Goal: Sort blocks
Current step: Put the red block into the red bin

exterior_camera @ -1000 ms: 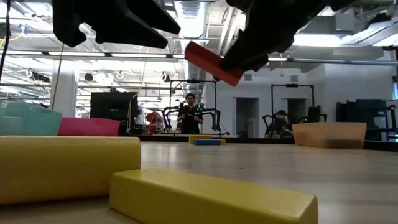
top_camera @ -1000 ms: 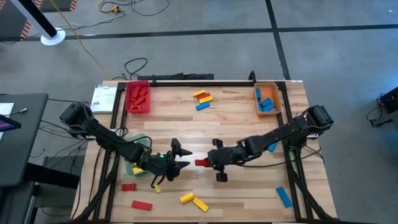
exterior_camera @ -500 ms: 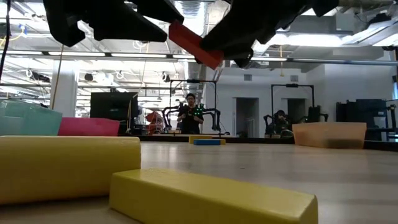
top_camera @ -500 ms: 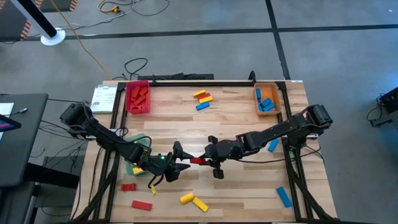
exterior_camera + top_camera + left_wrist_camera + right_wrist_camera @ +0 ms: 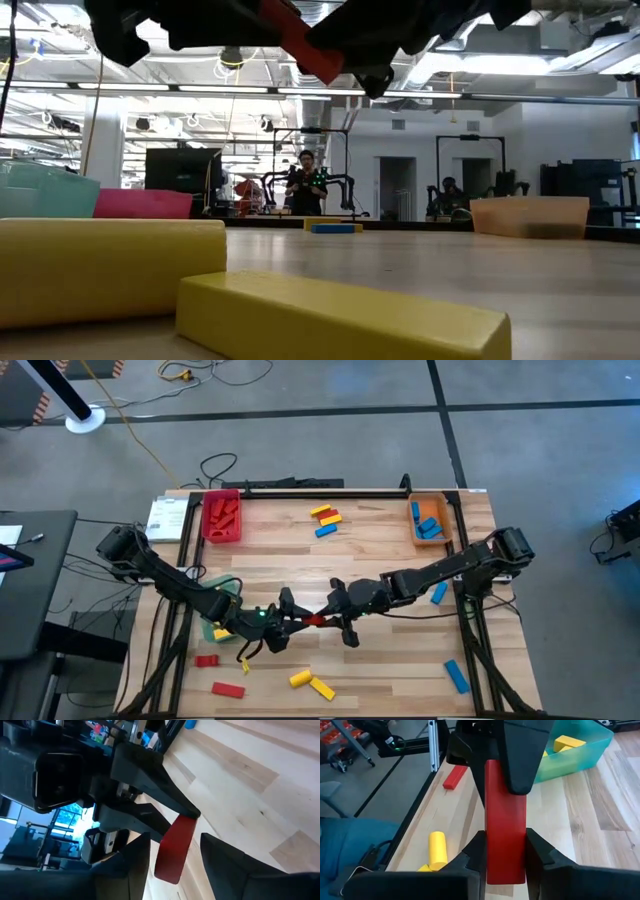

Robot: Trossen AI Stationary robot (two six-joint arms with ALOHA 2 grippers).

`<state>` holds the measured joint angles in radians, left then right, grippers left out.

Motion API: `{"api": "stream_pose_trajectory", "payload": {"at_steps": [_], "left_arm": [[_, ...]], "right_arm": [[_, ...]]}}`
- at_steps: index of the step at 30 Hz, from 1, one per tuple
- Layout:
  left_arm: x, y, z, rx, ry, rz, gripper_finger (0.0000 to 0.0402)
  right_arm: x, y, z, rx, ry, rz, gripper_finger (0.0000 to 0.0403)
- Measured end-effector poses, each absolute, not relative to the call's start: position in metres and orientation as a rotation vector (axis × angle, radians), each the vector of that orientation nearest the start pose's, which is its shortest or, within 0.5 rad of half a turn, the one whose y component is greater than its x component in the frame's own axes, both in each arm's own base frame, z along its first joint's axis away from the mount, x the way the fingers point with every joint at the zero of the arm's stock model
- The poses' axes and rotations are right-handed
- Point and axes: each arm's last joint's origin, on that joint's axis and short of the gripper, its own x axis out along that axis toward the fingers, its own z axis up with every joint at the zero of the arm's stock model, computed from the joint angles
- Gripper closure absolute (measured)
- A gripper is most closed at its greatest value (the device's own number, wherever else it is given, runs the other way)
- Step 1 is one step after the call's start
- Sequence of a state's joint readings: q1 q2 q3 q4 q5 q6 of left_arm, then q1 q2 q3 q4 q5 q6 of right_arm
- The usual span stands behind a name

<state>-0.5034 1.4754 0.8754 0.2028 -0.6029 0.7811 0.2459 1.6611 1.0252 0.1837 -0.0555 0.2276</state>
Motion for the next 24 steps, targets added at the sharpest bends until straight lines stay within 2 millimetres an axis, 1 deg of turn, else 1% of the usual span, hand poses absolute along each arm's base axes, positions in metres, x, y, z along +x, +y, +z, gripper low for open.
{"api": "stream_pose_trajectory", "payload": {"at_steps": [8,14,17,24], "left_arm": [[0.2843,-0.139,0.242,0.985,0.349,-0.082,0.0274],[0.2835,-0.1388,0.2398,0.989,0.368,-0.101,0.0303],[0.2834,-0.1381,0.2381,0.976,0.377,-0.129,0.0309],[0.2835,-0.1365,0.2369,0.956,0.393,-0.13,0.031]], "right_arm": [[0.3549,0.0908,0.2207,0.186,0.497,0.243,0.0318],[0.3549,0.0915,0.2208,0.194,0.498,0.265,0.0318],[0.3548,0.0916,0.2206,0.194,0.501,0.268,0.0318],[0.3546,0.0921,0.2207,0.199,0.503,0.287,0.0318]]}}
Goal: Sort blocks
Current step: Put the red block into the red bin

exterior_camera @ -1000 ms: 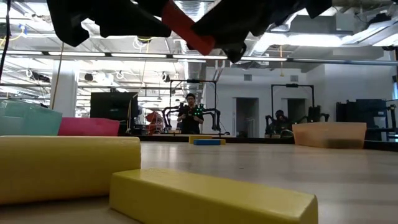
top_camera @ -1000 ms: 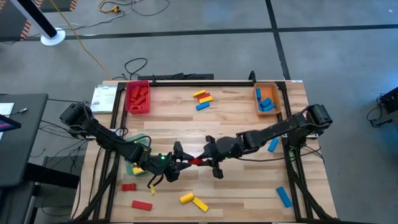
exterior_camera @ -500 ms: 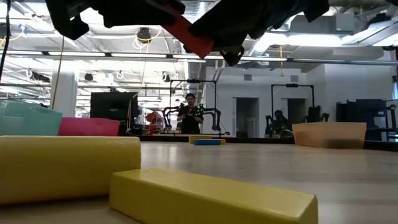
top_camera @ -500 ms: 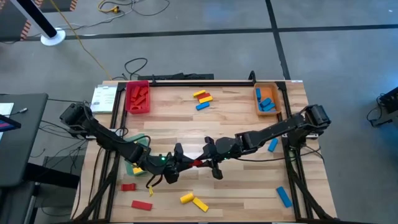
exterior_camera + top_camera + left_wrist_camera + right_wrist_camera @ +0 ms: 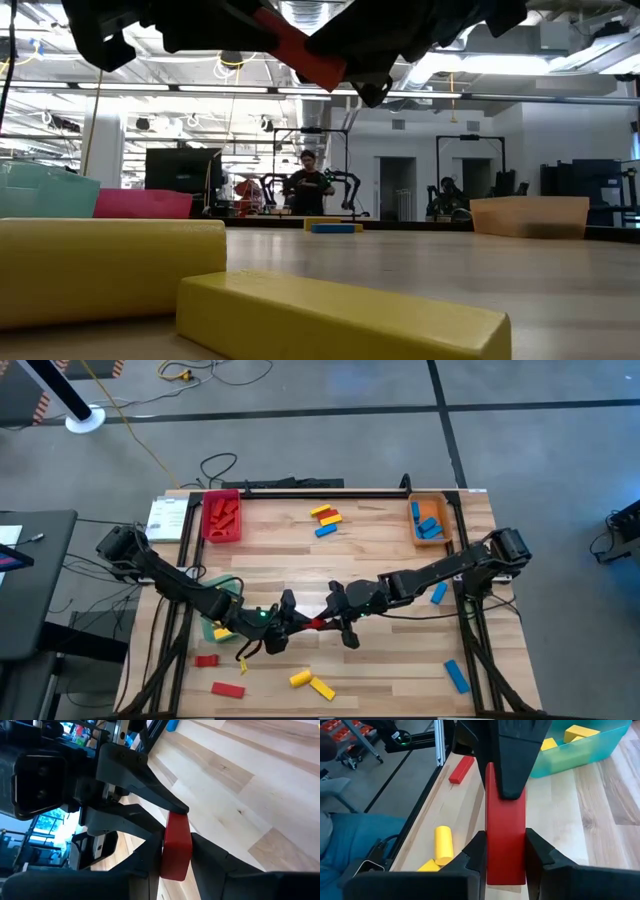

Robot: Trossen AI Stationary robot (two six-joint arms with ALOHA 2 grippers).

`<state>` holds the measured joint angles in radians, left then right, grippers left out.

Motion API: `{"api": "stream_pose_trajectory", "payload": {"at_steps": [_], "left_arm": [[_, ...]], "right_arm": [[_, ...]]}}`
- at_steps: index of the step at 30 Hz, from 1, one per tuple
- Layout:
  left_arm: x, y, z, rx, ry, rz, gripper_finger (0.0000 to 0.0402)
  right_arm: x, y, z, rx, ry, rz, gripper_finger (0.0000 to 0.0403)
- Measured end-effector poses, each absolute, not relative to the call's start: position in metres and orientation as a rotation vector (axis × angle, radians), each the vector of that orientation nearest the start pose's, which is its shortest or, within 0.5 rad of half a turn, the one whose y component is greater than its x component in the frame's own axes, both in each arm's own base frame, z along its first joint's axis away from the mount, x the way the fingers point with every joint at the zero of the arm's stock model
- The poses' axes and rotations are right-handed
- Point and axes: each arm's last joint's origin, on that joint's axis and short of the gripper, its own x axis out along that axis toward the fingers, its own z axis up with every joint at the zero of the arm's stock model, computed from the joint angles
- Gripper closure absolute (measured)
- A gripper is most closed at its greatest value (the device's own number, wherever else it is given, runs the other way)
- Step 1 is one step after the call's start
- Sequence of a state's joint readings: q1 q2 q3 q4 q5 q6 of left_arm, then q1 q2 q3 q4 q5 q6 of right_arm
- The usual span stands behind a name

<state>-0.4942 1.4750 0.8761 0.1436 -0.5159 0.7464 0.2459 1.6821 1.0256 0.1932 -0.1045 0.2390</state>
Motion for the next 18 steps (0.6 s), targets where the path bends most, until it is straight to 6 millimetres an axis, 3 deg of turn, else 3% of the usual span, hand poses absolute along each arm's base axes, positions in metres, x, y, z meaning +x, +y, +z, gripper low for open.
{"api": "stream_pose_trajectory", "payload": {"at_steps": [5,10,18], "left_arm": [[0.2835,-0.1365,0.2367,0.956,0.395,-0.131,0.0315],[0.2833,-0.1368,0.2361,0.955,0.395,-0.147,0.0345],[0.2833,-0.1369,0.2361,0.943,0.393,-0.156,0.0345]], "right_arm": [[0.3545,0.0921,0.2205,0.206,0.506,0.286,0.0318],[0.3544,0.0923,0.2205,0.211,0.509,0.29,0.0314],[0.3536,0.0919,0.2187,0.201,0.529,0.285,0.0258]]}}
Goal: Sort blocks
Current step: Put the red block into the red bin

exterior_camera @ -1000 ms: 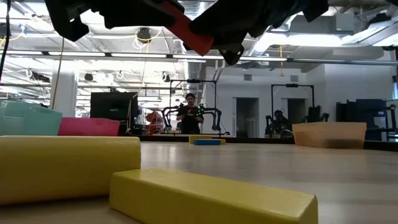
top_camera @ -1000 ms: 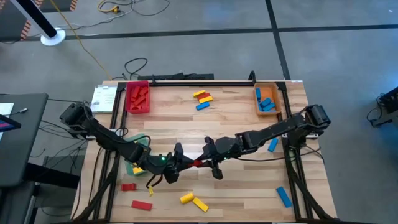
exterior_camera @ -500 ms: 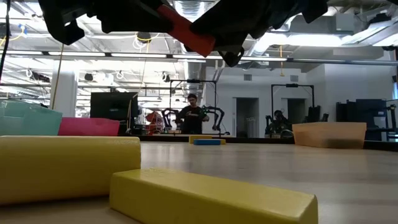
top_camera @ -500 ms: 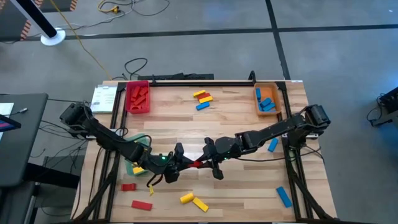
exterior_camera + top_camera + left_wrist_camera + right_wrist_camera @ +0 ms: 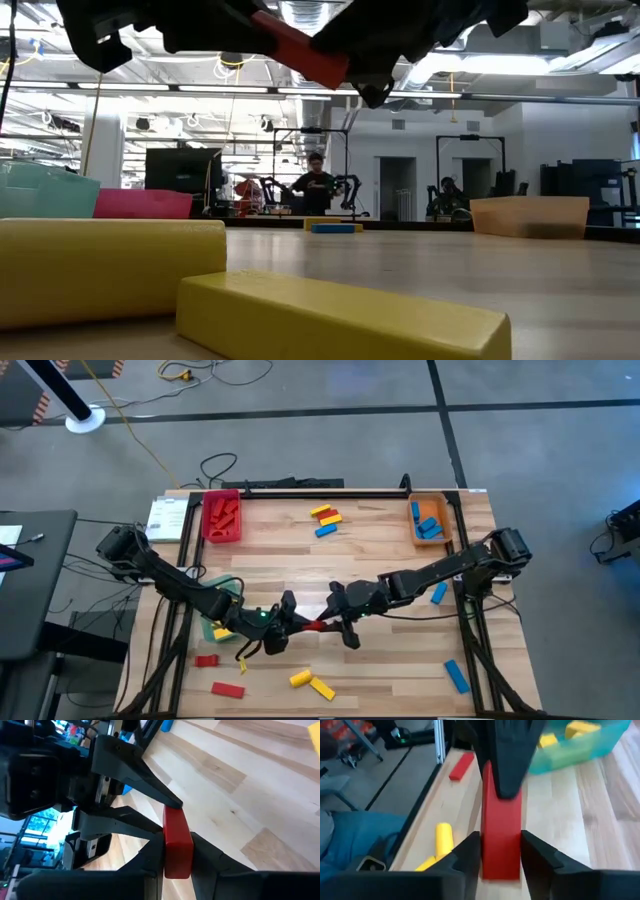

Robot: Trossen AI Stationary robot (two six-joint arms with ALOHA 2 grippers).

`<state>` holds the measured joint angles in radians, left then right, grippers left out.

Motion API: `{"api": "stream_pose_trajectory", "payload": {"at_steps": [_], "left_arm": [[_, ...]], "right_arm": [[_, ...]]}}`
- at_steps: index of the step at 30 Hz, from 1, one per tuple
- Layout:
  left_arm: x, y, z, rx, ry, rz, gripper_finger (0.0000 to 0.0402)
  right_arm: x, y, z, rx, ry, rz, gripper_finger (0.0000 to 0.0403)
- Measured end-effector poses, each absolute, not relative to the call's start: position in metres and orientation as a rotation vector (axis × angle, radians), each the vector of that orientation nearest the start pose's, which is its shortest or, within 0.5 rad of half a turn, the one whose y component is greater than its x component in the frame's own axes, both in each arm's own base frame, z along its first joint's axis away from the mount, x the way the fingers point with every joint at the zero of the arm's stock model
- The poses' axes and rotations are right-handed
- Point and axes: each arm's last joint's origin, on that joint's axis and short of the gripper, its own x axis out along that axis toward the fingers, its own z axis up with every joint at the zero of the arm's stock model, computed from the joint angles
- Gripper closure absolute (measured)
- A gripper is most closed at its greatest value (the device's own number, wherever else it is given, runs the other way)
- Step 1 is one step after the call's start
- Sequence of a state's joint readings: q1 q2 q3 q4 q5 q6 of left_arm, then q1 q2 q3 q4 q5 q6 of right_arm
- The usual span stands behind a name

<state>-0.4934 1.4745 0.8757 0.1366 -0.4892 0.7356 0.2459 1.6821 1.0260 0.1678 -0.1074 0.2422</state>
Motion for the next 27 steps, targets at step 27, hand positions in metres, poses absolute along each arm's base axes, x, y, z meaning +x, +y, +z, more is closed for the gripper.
{"api": "stream_pose_trajectory", "payload": {"at_steps": [27], "left_arm": [[0.242,-0.018,0.236,0.678,1.003,0.478,0.0345]], "right_arm": [[0.313,0.1,0.211,0.173,0.889,0.109,0.0164]]}}
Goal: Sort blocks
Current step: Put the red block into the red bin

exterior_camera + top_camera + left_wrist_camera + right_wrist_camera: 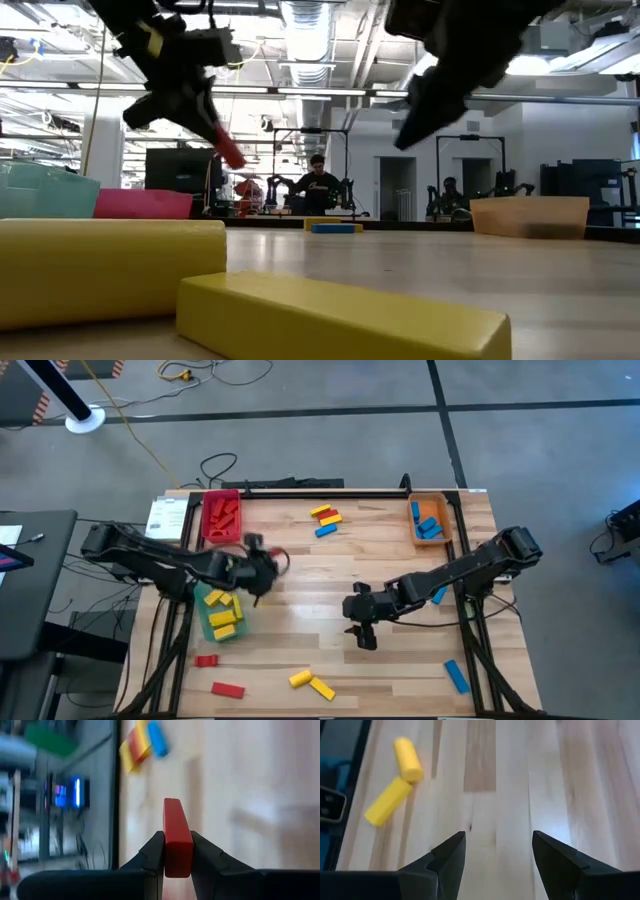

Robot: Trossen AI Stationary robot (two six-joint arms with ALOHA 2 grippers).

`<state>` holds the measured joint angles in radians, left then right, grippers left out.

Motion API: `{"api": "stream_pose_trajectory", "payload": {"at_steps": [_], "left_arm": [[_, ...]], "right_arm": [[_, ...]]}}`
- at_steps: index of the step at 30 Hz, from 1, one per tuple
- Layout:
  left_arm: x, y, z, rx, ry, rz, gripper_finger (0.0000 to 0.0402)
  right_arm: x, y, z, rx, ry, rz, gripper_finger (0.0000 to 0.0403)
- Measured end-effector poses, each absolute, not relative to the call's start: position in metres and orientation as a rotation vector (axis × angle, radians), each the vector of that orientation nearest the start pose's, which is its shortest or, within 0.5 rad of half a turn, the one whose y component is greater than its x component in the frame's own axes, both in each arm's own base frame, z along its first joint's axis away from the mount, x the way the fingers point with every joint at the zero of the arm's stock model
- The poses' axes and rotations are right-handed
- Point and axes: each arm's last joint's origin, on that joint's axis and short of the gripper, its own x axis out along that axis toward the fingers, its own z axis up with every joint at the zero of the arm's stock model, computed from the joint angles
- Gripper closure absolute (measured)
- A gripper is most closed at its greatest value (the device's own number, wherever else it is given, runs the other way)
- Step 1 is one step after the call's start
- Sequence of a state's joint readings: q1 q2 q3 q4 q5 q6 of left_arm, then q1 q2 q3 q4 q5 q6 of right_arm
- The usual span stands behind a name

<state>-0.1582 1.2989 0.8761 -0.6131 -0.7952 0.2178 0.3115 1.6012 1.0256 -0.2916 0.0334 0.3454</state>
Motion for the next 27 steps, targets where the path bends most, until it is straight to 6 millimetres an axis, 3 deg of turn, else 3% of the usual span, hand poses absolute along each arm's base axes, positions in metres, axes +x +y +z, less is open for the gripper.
{"api": "stream_pose_trajectory", "payload": {"at_steps": [9,16,27], "left_arm": [[0.187,0.04,0.272,0.431,1.028,0.782,0.0345],[0.146,0.076,0.28,0.261,1.125,0.959,0.0345],[0.129,0.119,0.268,0.025,1.264,0.932,0.034]], "right_arm": [[0.294,0.127,0.204,0.134,0.976,0.056,0.0164],[0.282,0.146,0.203,0.109,0.972,0.017,0.0164],[0.269,0.166,0.203,0.132,0.972,-0.005,0.0164]]}}
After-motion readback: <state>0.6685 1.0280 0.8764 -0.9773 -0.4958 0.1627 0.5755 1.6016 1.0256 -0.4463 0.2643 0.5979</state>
